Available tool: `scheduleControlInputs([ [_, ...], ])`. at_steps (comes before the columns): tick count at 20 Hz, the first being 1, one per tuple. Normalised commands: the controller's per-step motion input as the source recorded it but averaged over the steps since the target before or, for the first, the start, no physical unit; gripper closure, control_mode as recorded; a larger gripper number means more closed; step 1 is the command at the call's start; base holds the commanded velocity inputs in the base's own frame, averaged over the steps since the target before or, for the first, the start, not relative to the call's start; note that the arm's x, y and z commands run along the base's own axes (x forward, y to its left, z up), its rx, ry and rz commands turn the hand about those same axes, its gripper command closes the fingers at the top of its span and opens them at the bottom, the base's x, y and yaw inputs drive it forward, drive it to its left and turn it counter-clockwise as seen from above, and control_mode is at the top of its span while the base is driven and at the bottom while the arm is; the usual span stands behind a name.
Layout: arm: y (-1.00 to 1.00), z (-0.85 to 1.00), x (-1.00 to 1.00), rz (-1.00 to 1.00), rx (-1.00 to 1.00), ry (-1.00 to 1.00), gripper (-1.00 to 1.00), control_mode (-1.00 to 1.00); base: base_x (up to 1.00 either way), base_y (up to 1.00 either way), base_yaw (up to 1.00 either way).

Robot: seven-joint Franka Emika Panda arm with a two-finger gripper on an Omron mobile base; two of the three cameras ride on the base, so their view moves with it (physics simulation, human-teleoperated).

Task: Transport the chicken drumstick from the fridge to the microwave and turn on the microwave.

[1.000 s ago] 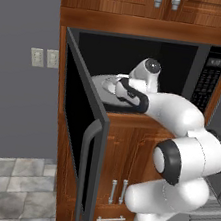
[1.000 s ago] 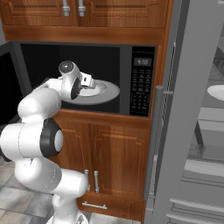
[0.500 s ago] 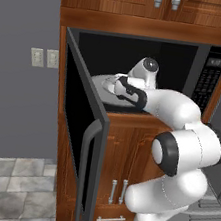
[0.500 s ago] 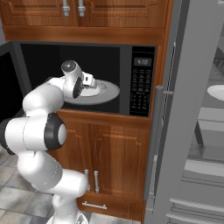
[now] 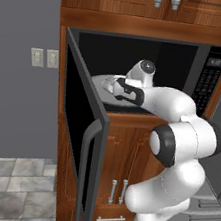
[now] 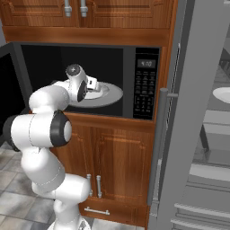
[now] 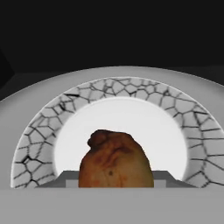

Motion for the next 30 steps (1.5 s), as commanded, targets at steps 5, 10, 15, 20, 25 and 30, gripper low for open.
scheduleControlInputs([
  [5,0.00,-0.09,0.16,0.01,0.00,0.00,1.00,-1.00,0.00,0.00,0.00],
  [10,0.00,-0.07,0.12,0.02,0.00,0.00,1.00,-1.00,0.00,0.00,0.00],
  [15,0.01,-0.12,0.13,0.01,0.00,0.01,1.00,-1.00,0.00,0.00,0.00],
  [20,0.00,-0.09,0.16,0.01,0.00,0.00,1.00,-1.00,0.00,0.00,0.00],
  [25,0.00,-0.06,0.15,0.01,0.00,0.00,1.00,-1.00,0.00,0.00,0.00],
  [30,0.00,-0.05,0.13,0.01,0.00,0.00,1.00,-1.00,0.00,0.00,0.00],
])
